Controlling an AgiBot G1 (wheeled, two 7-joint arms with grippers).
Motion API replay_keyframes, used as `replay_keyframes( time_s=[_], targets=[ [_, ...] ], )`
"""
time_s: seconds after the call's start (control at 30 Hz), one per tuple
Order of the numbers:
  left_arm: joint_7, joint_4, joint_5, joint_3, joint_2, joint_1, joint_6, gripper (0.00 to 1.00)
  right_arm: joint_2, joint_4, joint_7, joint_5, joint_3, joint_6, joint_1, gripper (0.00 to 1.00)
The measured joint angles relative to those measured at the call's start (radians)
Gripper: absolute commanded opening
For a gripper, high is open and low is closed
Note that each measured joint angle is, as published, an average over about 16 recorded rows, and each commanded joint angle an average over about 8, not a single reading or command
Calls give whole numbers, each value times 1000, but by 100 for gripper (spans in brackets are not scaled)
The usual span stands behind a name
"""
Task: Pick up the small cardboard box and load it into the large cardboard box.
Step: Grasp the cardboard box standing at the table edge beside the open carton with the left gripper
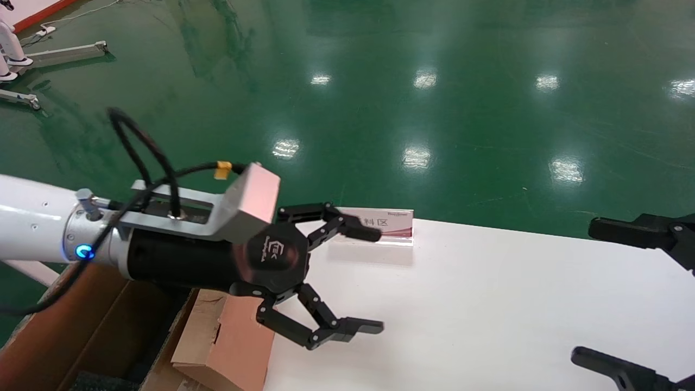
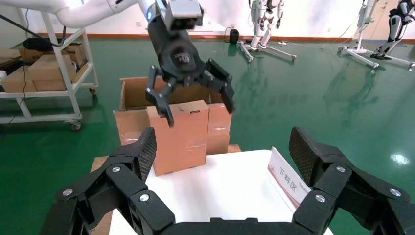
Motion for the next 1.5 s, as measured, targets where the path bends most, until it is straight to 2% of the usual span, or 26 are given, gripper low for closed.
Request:
replay_keyframes(
  time_s=[0.2, 0.43, 0.73, 1.1, 1.3, 1.5],
  targets=[
    [-173, -43, 199, 114, 7, -127, 24, 100, 0, 0, 0, 0, 0, 0, 0, 100],
    [-432, -59, 438, 259, 61, -298, 103, 100, 0, 0, 0, 0, 0, 0, 0, 100],
    [-740, -31, 642, 434, 155, -497, 210, 100, 0, 0, 0, 0, 0, 0, 0, 100],
    [-1096, -1, 725, 709, 249, -746, 269, 100, 0, 0, 0, 0, 0, 0, 0, 100],
    [-1277, -2, 714, 883, 285, -867, 280, 100, 0, 0, 0, 0, 0, 0, 0, 100],
    [-1415, 1, 682, 1033, 315, -948, 284, 100, 0, 0, 0, 0, 0, 0, 0, 100]
  ],
)
